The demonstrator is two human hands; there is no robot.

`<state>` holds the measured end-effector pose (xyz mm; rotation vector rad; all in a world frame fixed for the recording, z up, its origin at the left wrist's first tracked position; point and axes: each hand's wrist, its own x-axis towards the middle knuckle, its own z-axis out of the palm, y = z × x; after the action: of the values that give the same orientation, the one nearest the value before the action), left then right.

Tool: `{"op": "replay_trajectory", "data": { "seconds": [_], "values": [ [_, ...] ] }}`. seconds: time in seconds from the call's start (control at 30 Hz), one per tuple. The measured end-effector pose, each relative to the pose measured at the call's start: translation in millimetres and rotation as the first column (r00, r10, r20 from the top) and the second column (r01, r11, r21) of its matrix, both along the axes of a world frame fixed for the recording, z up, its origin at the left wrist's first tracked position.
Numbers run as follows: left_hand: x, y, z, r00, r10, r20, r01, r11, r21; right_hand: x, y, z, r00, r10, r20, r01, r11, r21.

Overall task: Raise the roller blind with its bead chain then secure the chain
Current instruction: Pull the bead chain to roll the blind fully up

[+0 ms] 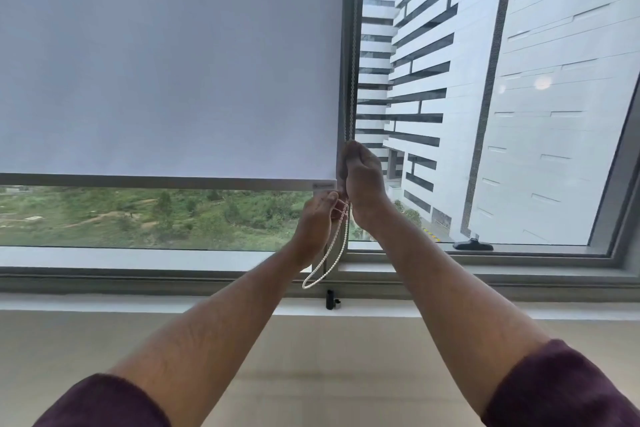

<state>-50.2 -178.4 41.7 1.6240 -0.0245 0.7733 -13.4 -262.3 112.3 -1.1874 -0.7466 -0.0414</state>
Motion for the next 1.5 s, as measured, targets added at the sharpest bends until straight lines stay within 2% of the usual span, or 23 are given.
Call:
{"op": "replay_trajectory", "data": {
  "seconds": [0.17, 0.3, 0.37, 0.43, 0.53, 0.6, 0.73, 0.87, 1.0, 1.07, 1.2, 1.33, 1.4, 1.5],
  "values": [
    [-2, 2, 41, 0.998, -0.003, 0.065, 0.007, 0.999, -0.048, 9, 0, -22, 0.995, 0.102, -0.019, -0.101, 0.994, 0.046],
    [1, -5, 90, 0.994, -0.041, 0.105, 0.05, 0.995, -0.082, 8, 5, -35, 1.0, 0.009, 0.017, -0.009, 1.0, 0.007],
    [4, -9, 112, 0.993, -0.059, 0.098, 0.064, 0.997, -0.048, 6, 7, -40, 0.999, -0.038, 0.021, 0.039, 0.999, -0.028],
    [5, -12, 128, 0.992, -0.09, 0.082, 0.096, 0.994, -0.06, 3, 7, -43, 1.0, -0.024, 0.018, 0.025, 0.999, -0.041],
    [10, -14, 139, 0.992, -0.111, 0.055, 0.119, 0.979, -0.163, 1, 4, -50, 1.0, 0.015, 0.005, -0.014, 0.999, -0.043],
    [15, -16, 135, 0.997, -0.064, 0.046, 0.071, 0.981, -0.181, 1, 3, -56, 1.0, 0.018, 0.008, -0.018, 0.999, -0.05],
    [22, -18, 103, 0.99, 0.059, 0.131, -0.041, 0.989, -0.139, 3, 1, -73, 0.999, 0.038, 0.023, -0.034, 0.991, -0.132],
    [23, -15, 76, 0.986, 0.03, 0.166, -0.002, 0.986, -0.167, 16, -15, -73, 0.989, 0.144, -0.029, -0.147, 0.966, -0.214],
    [26, -18, 58, 0.986, 0.074, 0.146, -0.056, 0.99, -0.129, 28, -26, -51, 0.993, 0.116, 0.019, -0.109, 0.97, -0.219],
    [26, -19, 48, 0.988, 0.072, 0.14, -0.054, 0.99, -0.13, 30, -27, -36, 0.991, 0.13, 0.032, -0.122, 0.976, -0.182],
    [25, -23, 27, 0.99, 0.051, 0.13, -0.037, 0.993, -0.11, 27, -21, -1, 0.985, 0.146, -0.092, -0.146, 0.989, 0.003],
    [29, -25, 7, 0.996, 0.072, 0.05, -0.064, 0.985, -0.161, 16, -10, 36, 0.979, 0.179, -0.098, -0.179, 0.984, 0.013],
    [31, -23, -2, 0.998, 0.045, 0.035, -0.038, 0.983, -0.177, 13, -4, 42, 0.986, 0.134, -0.098, -0.136, 0.991, -0.014],
    [29, -21, -15, 1.0, 0.018, 0.016, -0.016, 0.99, -0.137, 13, 5, 31, 0.998, -0.045, -0.033, 0.045, 0.999, -0.027]
  ]
}}
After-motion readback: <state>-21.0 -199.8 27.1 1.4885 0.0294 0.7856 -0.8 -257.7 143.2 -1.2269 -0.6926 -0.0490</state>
